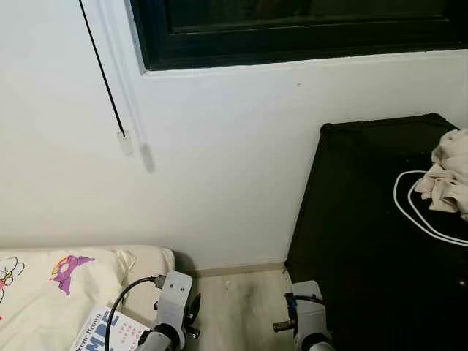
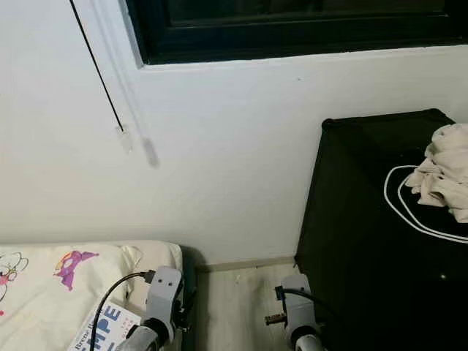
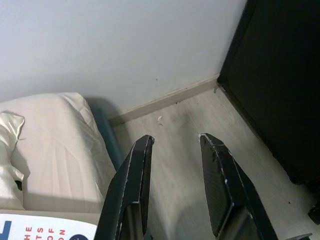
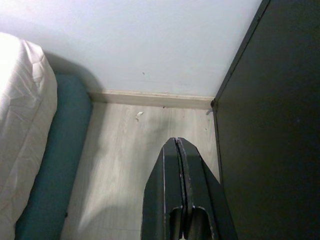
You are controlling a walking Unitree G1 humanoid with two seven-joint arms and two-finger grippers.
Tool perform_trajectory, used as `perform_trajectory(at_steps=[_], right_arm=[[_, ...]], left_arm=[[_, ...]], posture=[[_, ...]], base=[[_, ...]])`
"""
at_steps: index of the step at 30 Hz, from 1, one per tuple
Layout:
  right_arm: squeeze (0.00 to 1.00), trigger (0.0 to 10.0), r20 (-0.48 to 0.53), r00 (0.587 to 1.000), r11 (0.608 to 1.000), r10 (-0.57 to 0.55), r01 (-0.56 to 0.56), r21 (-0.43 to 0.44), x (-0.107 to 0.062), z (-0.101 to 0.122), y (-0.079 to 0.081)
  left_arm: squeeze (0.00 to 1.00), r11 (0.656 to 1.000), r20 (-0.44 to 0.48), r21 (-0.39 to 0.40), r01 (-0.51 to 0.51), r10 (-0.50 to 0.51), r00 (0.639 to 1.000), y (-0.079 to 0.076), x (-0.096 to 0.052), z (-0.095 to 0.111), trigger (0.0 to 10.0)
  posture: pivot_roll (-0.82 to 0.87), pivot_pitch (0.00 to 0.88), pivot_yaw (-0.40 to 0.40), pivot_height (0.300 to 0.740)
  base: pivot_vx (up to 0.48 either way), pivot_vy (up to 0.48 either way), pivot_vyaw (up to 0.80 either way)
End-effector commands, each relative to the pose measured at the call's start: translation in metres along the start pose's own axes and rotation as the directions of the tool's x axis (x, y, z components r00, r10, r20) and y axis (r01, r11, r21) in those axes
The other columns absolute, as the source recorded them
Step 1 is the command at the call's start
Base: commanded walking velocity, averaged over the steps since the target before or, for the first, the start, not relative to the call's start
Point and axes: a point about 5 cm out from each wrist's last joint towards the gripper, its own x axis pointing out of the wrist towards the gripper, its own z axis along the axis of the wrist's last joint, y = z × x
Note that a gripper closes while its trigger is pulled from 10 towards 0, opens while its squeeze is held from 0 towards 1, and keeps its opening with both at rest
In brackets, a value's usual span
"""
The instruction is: Clean up the room
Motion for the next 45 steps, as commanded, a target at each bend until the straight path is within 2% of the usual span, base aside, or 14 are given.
perform_trajectory(at_steps=[1, 18, 19, 24, 31, 42, 45], right_arm=[[0.00, 10.0, -0.036, 0.999, 1.000, -0.005, 0.006, 0.019, -0.0037, -0.0084, 0.0012], [0.00, 10.0, -0.039, 0.999, 1.000, -0.003, 0.003, 0.017, -0.0043, -0.0090, 0.0024], [0.00, 10.0, -0.040, 0.999, 1.000, -0.002, 0.003, 0.016, -0.0042, -0.0091, 0.0025], [0.00, 10.0, -0.041, 0.999, 1.000, -0.001, 0.002, 0.015, -0.0041, -0.0091, 0.0024], [0.00, 10.0, -0.043, 0.999, 1.000, -0.001, 0.001, 0.013, -0.0038, -0.0091, 0.0022], [0.00, 10.0, -0.048, 0.999, 1.000, -0.002, 0.003, 0.013, -0.0047, -0.0106, 0.0014], [0.00, 10.0, -0.049, 0.999, 1.000, -0.003, 0.004, 0.014, -0.0048, -0.0109, 0.0010]], left_arm=[[0.00, 1.000, -0.027, 0.015, 0.004, -0.004, 1.000, -0.0002, -0.0034, -0.0068, 10.0], [0.00, 1.000, -0.033, 0.019, 0.000, 0.001, 0.999, 0.0013, -0.0033, -0.0067, 10.0], [0.00, 1.000, -0.091, -0.018, -0.019, 0.018, 0.996, 0.0031, -0.0028, -0.0127, 10.0], [0.00, 0.999, -0.083, -0.040, -0.026, 0.023, 0.996, 0.0039, -0.0030, -0.0125, 10.0], [0.00, 0.999, -0.081, -0.024, -0.034, 0.032, 0.996, 0.0064, -0.0038, -0.0122, 10.0], [0.00, 1.000, -0.079, 0.020, -0.007, 0.009, 0.997, 0.0016, -0.0046, -0.0130, 10.0], [0.00, 1.000, -0.082, 0.025, -0.005, 0.007, 0.997, 0.0010, -0.0046, -0.0134, 10.0]], posture=[[-0.06, 0.133, 0.039, 0.740], [-0.06, 0.133, 0.038, 0.740], [-0.06, 0.131, 0.038, 0.740], [-0.06, 0.131, 0.038, 0.740], [-0.06, 0.128, 0.038, 0.740], [-0.06, 0.130, 0.038, 0.740], [-0.06, 0.134, 0.038, 0.740]], base=[[0.000, 0.000, 0.00], [0.000, -0.292, 0.00], [0.000, 0.000, 0.00], [0.000, 0.381, 0.00], [0.000, 0.000, 0.00], [0.000, 0.000, 0.00], [0.000, -0.480, 0.00]])
